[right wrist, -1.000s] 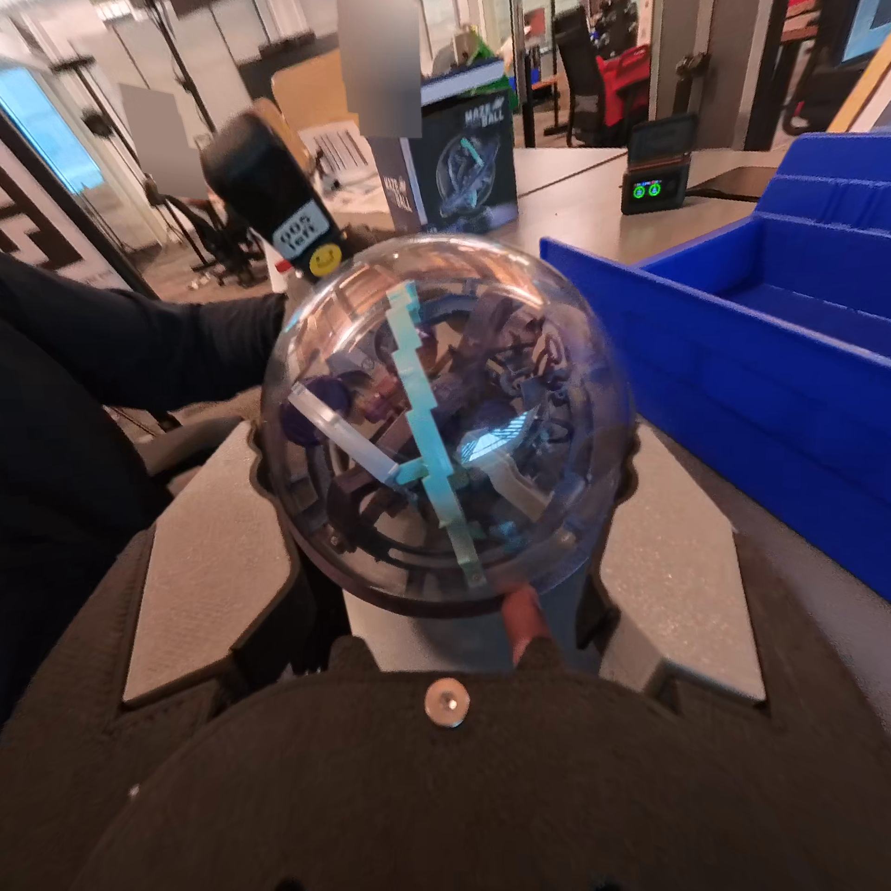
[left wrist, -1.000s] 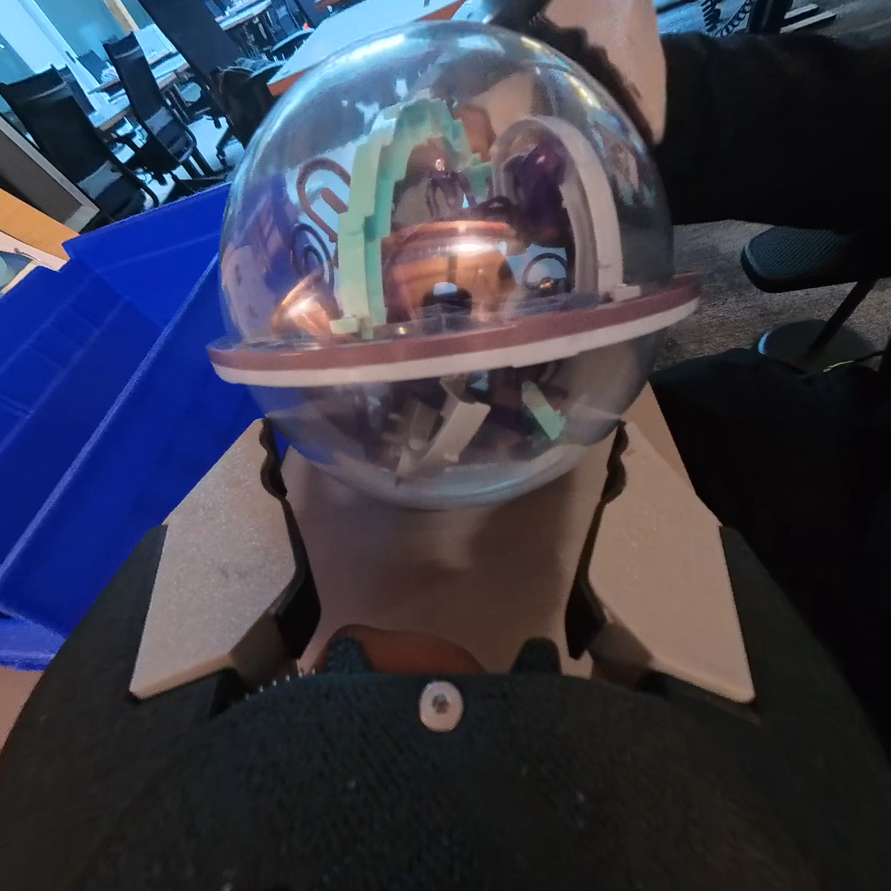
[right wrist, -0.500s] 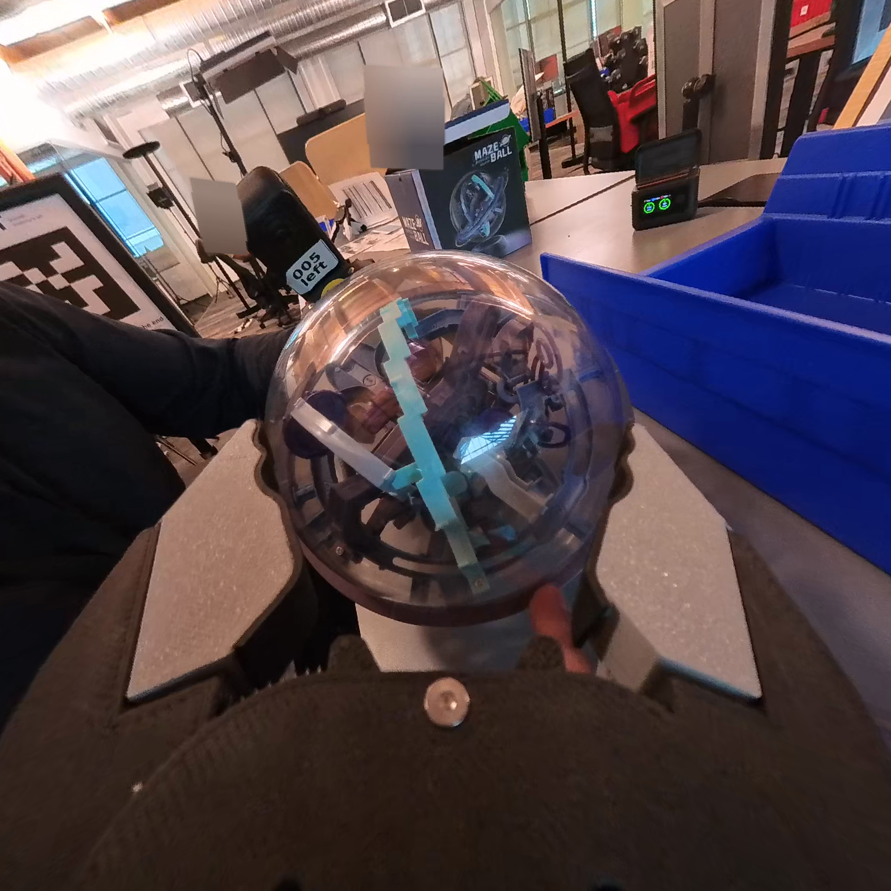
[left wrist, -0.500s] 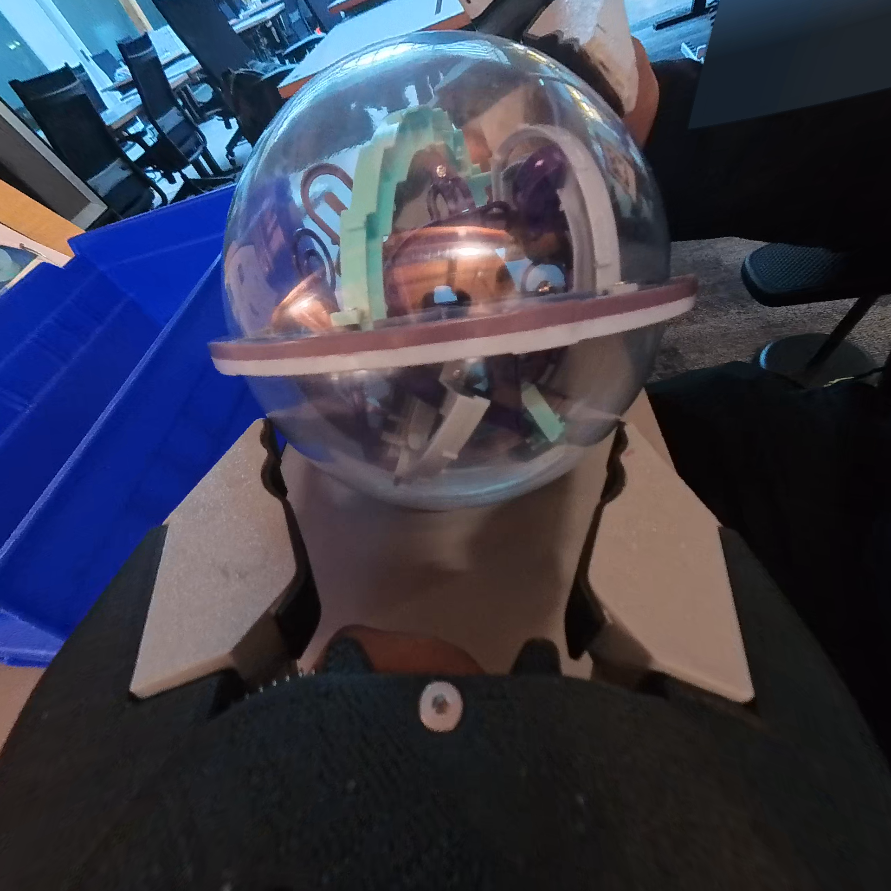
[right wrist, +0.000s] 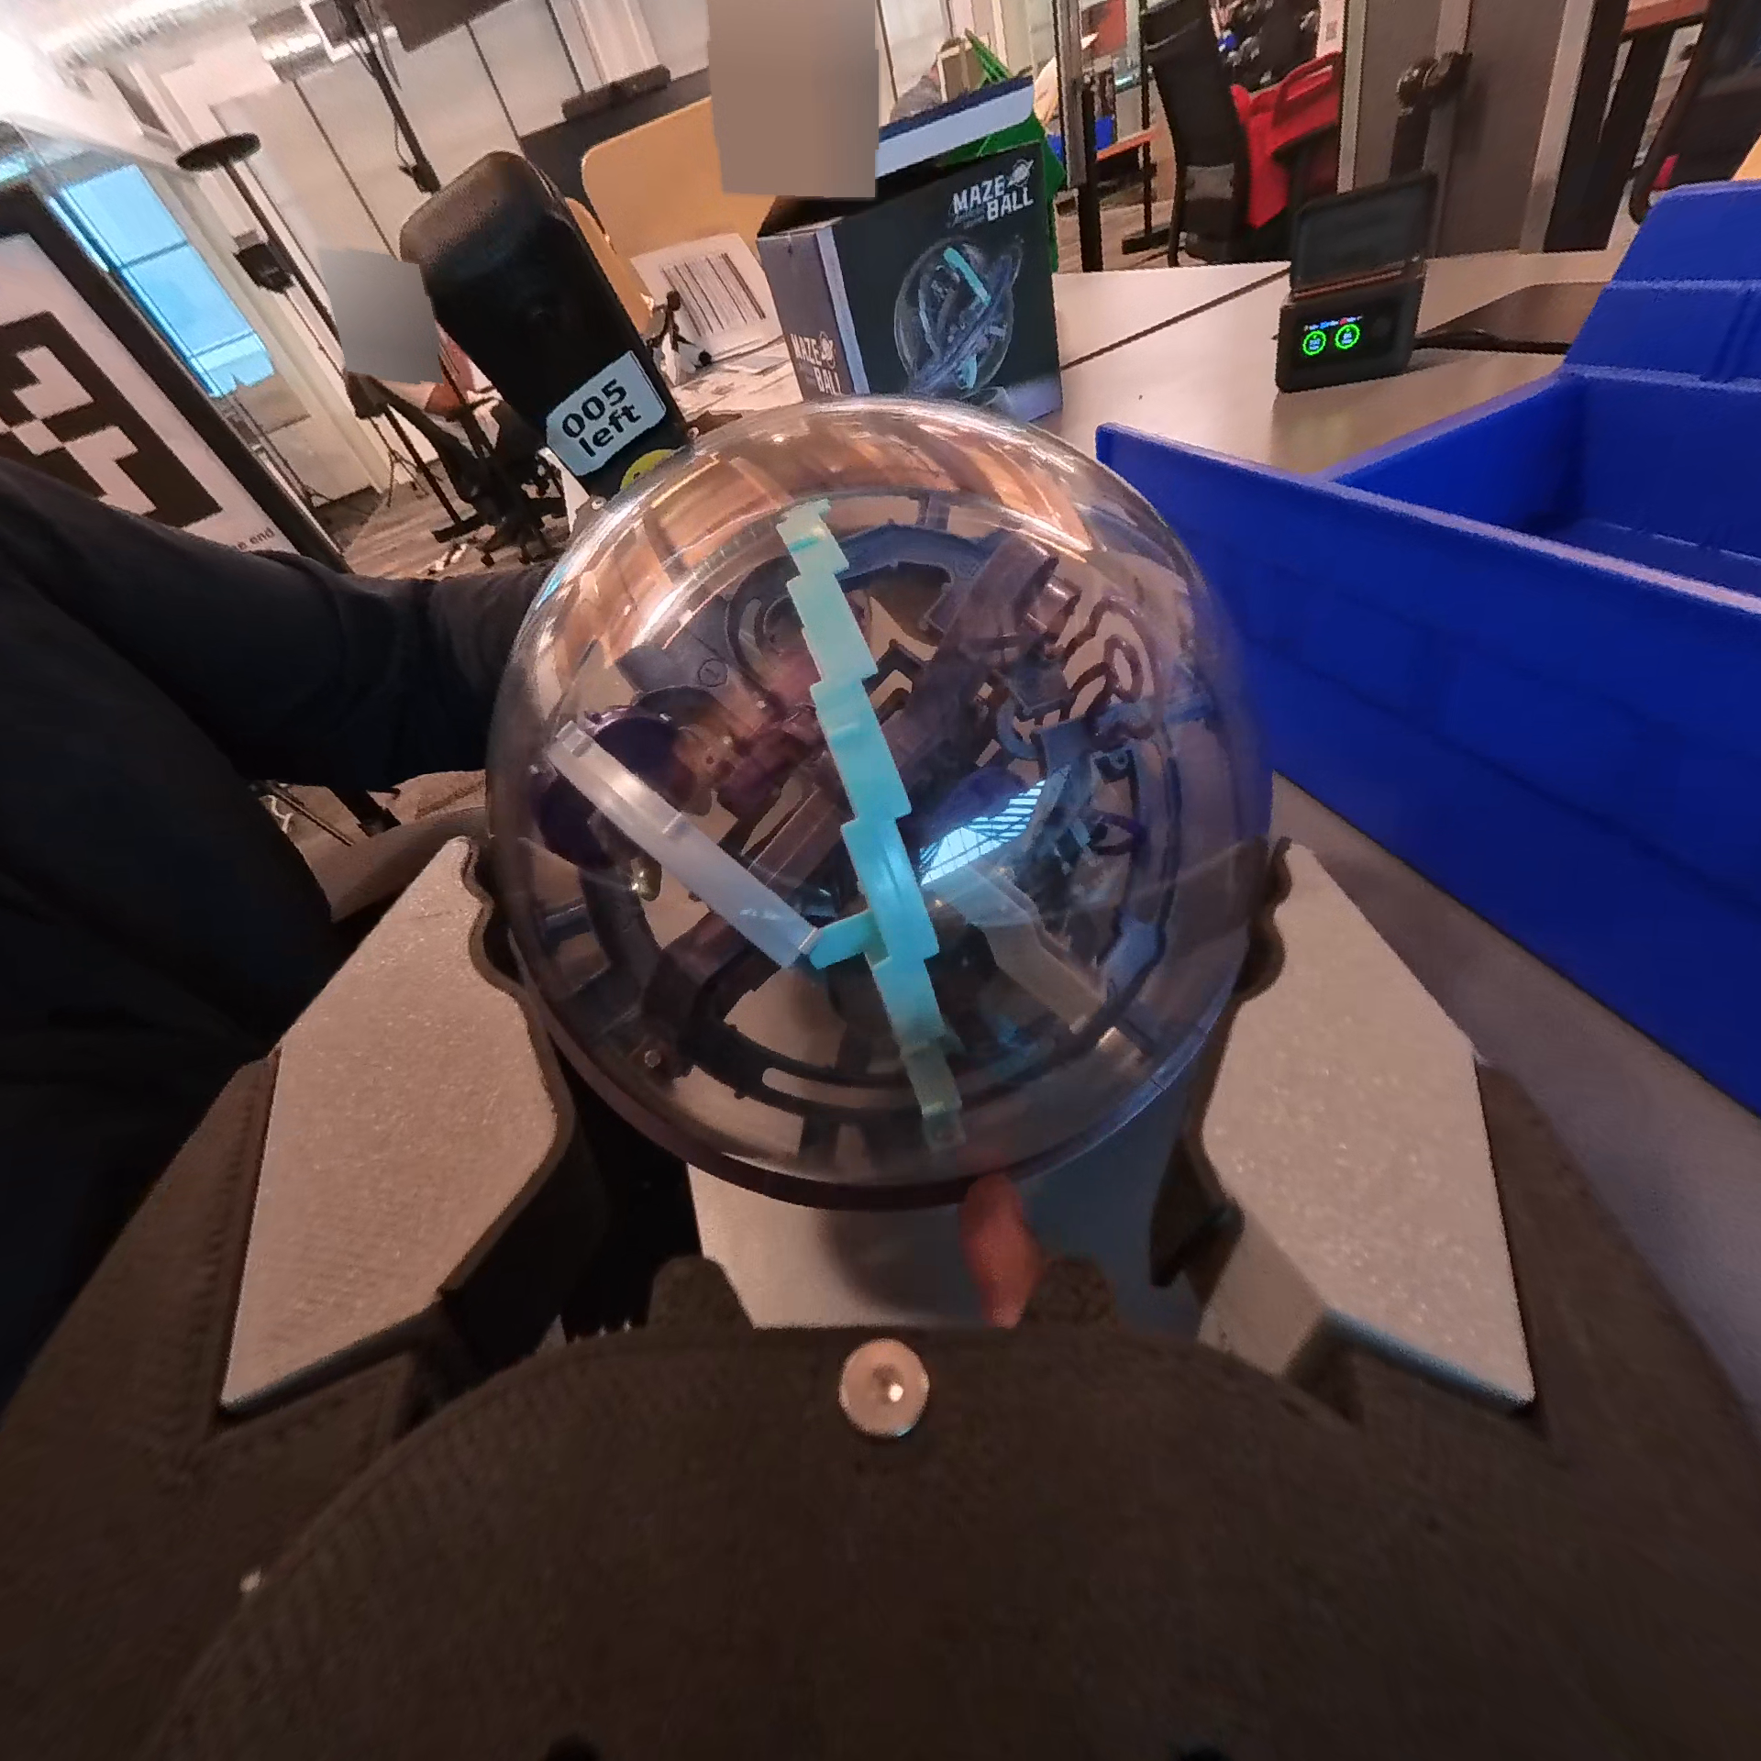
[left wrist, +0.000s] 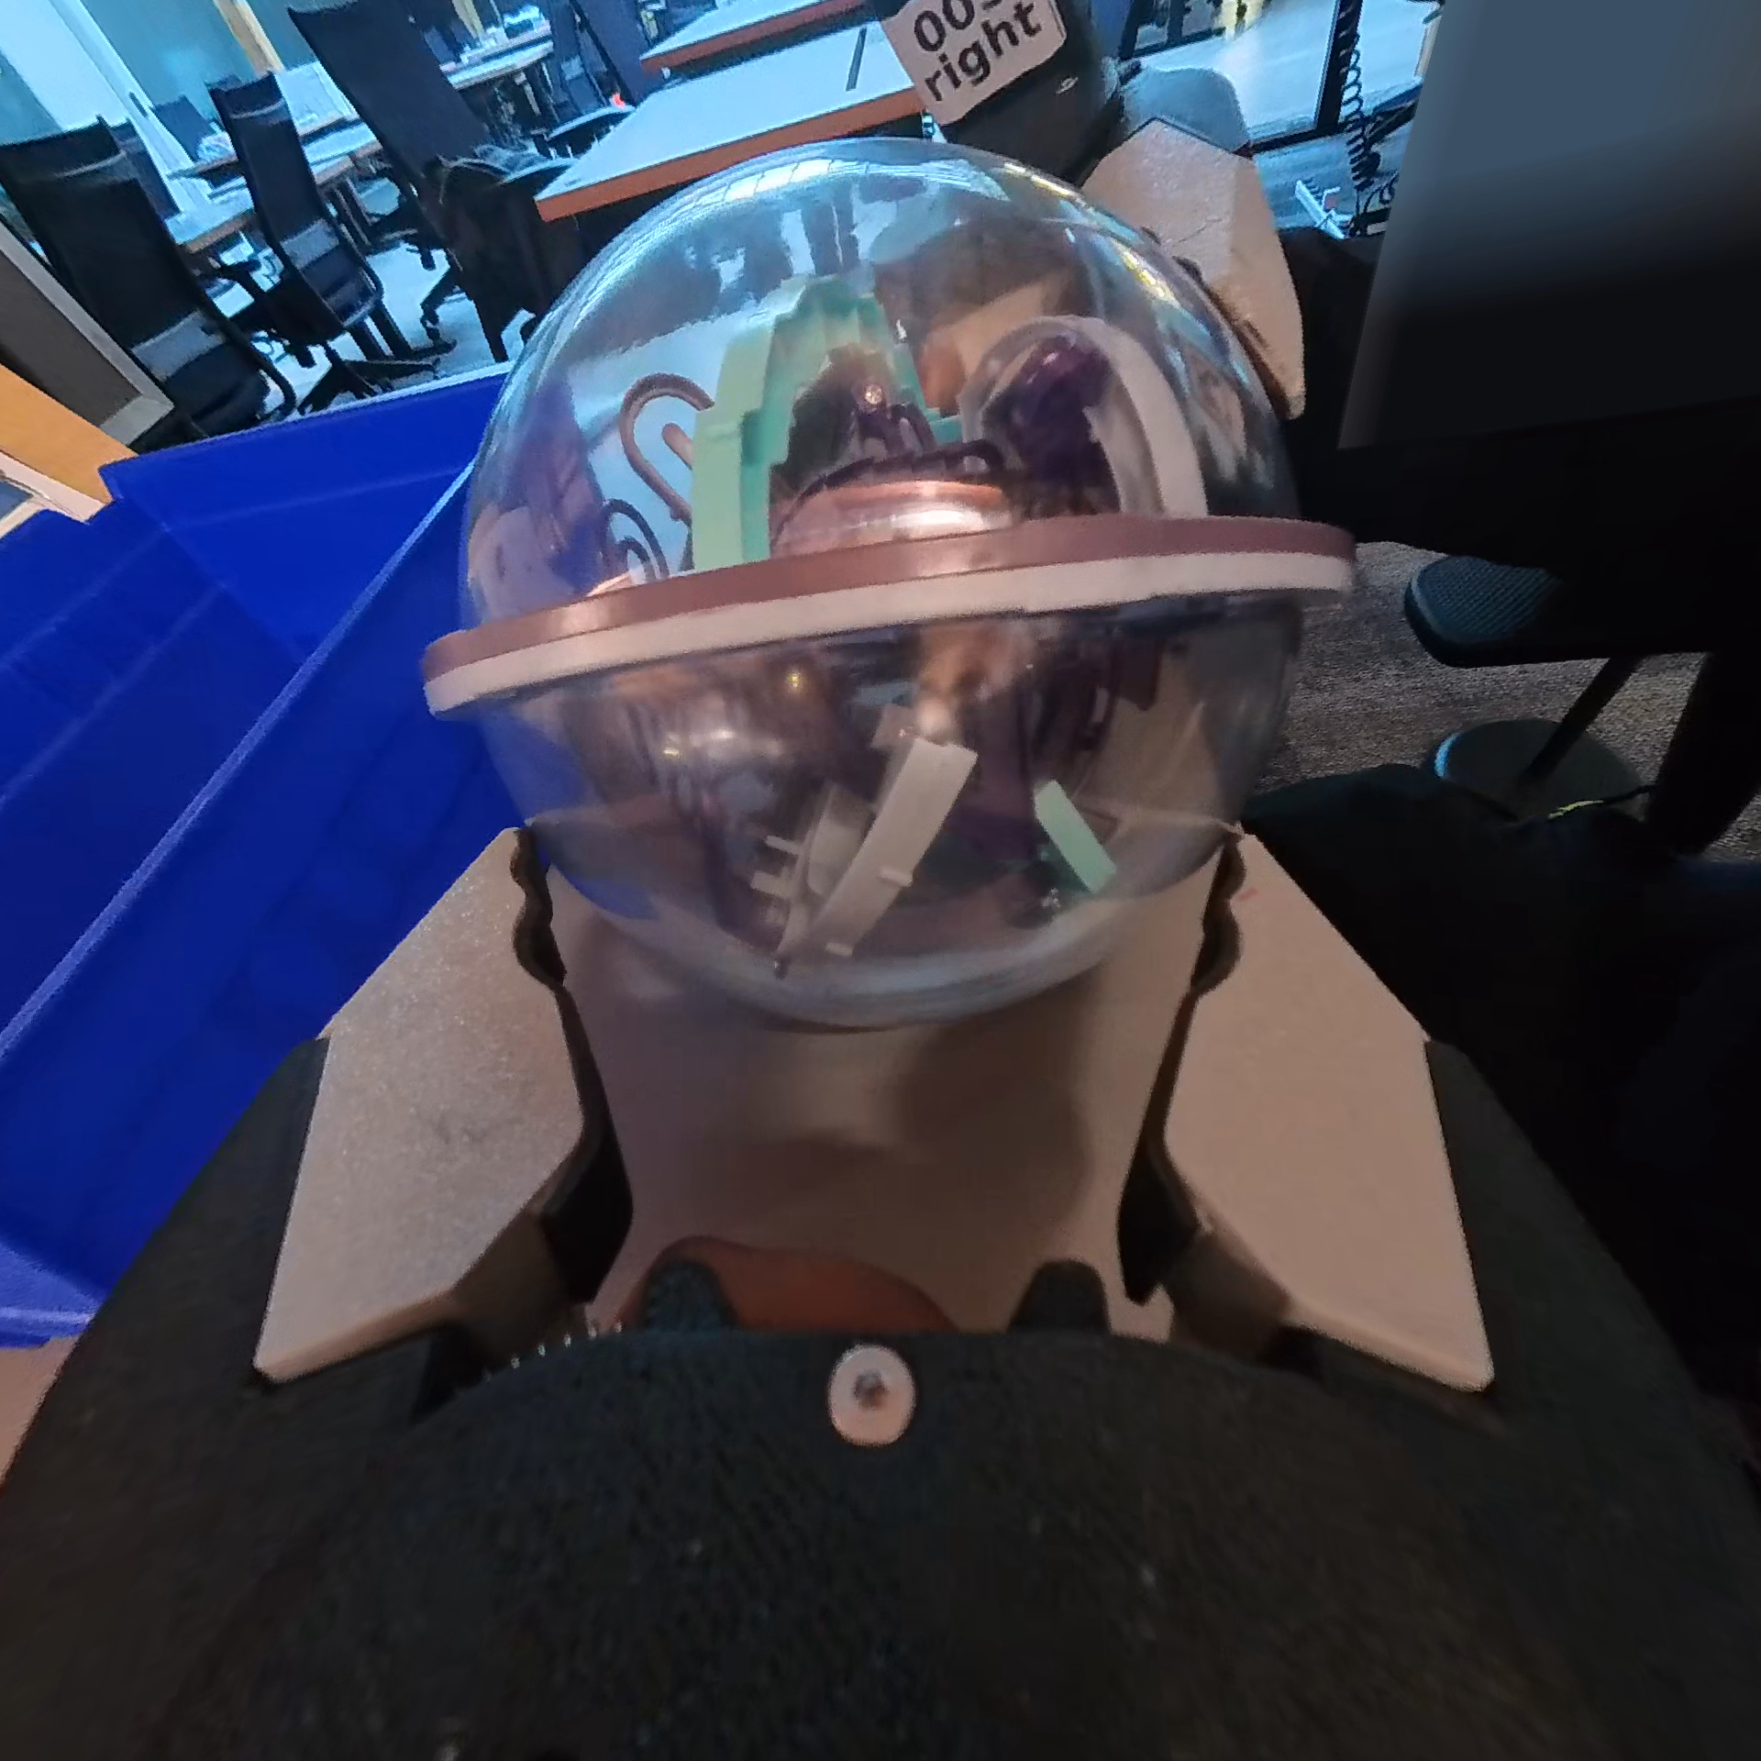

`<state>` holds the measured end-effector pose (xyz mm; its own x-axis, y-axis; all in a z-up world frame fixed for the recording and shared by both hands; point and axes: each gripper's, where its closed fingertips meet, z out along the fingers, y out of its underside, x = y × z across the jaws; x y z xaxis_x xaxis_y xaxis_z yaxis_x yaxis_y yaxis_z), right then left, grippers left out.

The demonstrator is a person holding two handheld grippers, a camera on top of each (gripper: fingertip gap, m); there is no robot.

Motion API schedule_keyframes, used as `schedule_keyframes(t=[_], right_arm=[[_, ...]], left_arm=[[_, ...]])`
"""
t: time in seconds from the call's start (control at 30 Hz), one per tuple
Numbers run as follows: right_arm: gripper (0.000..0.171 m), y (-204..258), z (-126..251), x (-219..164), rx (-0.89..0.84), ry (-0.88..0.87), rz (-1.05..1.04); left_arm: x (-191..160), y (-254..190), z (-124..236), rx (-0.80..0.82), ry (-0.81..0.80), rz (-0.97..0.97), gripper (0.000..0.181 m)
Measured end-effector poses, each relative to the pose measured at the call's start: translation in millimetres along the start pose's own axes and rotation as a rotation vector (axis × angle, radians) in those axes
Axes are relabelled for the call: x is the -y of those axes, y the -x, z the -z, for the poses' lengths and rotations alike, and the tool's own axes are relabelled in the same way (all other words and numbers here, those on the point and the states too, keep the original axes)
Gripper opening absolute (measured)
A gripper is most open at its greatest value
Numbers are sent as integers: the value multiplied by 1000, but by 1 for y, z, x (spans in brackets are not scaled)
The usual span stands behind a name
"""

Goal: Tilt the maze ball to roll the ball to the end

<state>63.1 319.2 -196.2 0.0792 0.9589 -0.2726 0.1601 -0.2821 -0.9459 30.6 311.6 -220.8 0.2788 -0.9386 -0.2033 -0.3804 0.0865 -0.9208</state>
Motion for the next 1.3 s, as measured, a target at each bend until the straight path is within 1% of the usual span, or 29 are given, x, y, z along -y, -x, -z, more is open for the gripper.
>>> schedule_keyframes(t=[0.23,0.37,0.47,0.63,0.73,0.8,0.87,0.97,1.13,1.23,1.27,1.3], right_arm=[[148,-3,0,1,22,-30,-55],[148,0,3,-6,9,10,47],[148,-1,5,-9,-30,55,81],[147,-12,7,-12,-113,106,81],[147,-18,8,-11,-141,97,51],[147,-19,8,-10,-144,92,30],[147,-20,8,-10,-148,92,22],[147,-19,7,-10,-155,98,32],[147,-21,6,-8,-167,92,10],[147,-22,6,-8,-175,85,-14],[147,-22,6,-8,-178,85,-21],[147,-23,6,-8,-181,87,-27]], left_arm=[[4,2,1,9,-18,7,133],[0,-1,0,8,-2,-32,130],[-1,2,1,24,7,-48,128],[-1,15,6,75,7,-59,121],[3,18,9,94,-7,-64,112],[7,16,11,82,-21,-48,105],[11,15,13,80,-32,-32,103],[19,13,16,80,-46,6,102],[26,4,24,125,2,44,102],[23,-2,24,164,76,153,103],[24,0,24,189,77,202,100],[26,0,23,201,62,250,94]])
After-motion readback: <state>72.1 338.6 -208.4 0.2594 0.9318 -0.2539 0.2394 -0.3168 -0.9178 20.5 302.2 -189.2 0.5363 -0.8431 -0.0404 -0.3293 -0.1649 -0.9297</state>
